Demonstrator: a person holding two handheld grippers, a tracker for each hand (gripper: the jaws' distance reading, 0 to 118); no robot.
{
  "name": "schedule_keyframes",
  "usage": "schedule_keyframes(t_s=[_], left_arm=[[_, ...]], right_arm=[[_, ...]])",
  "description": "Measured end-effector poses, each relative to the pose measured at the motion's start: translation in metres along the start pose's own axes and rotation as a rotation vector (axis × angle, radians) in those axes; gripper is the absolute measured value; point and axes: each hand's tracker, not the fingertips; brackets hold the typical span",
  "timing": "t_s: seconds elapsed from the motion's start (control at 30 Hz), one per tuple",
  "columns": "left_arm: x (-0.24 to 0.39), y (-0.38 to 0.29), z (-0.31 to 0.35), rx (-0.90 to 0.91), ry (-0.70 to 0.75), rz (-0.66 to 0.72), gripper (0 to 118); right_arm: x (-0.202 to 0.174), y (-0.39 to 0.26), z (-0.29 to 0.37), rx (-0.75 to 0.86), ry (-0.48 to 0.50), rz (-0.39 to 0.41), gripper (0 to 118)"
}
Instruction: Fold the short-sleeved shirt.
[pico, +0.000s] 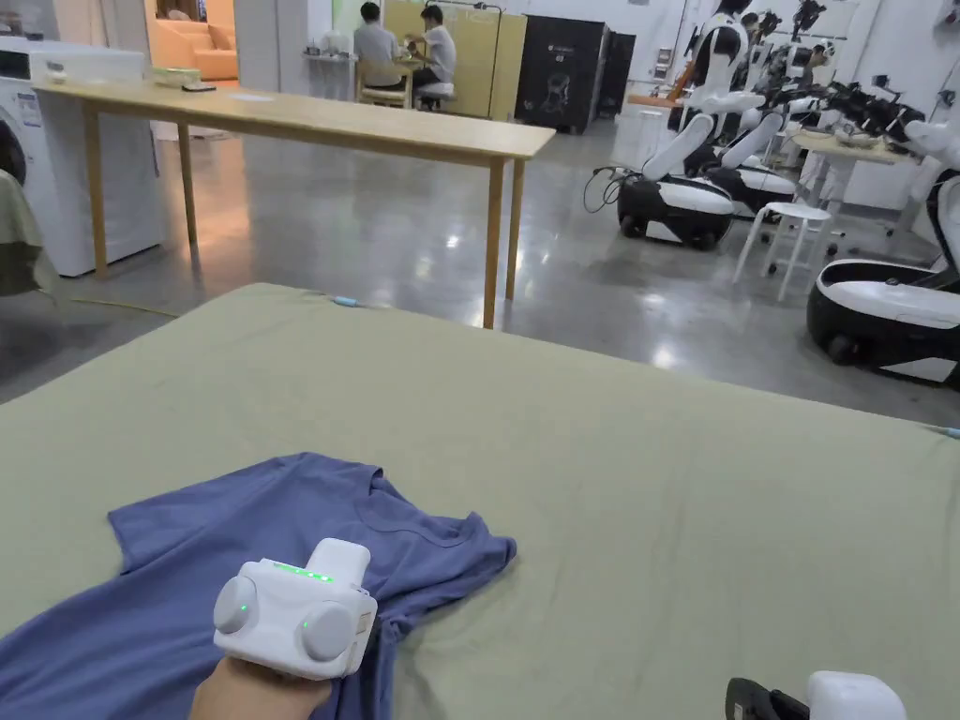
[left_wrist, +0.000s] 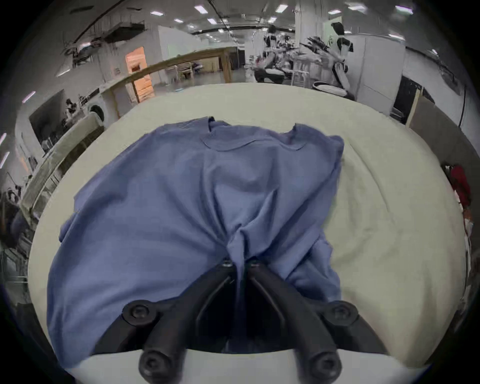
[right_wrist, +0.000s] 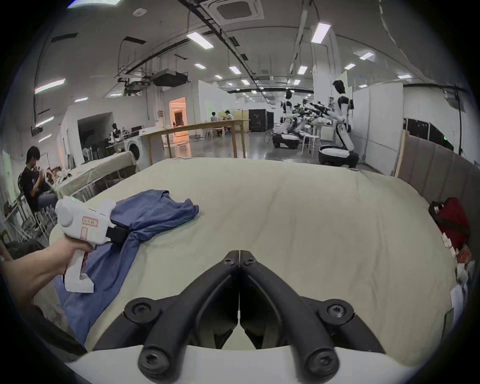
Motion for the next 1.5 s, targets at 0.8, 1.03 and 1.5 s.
schedule_keyframes(t_s=[0.8,1.03,1.5], left_arm=[[0.497,0.019,0.120,0.184,-0.645,-0.403,0],[0.523,-0.021,0.082,0.087,-0.547,-0.397,25],[0.286,-0.055,0.281,0.680,-0.272,-0.306,116]], right_arm=[[0.227,-0.033,0.186,0.090,-0.386,-0.148,0],[0.264,-0.057,0.198,0.063,-0.410,-0.201,0],[0.188,-0.029,0.183,0.164,-0.239,-0.114,0]])
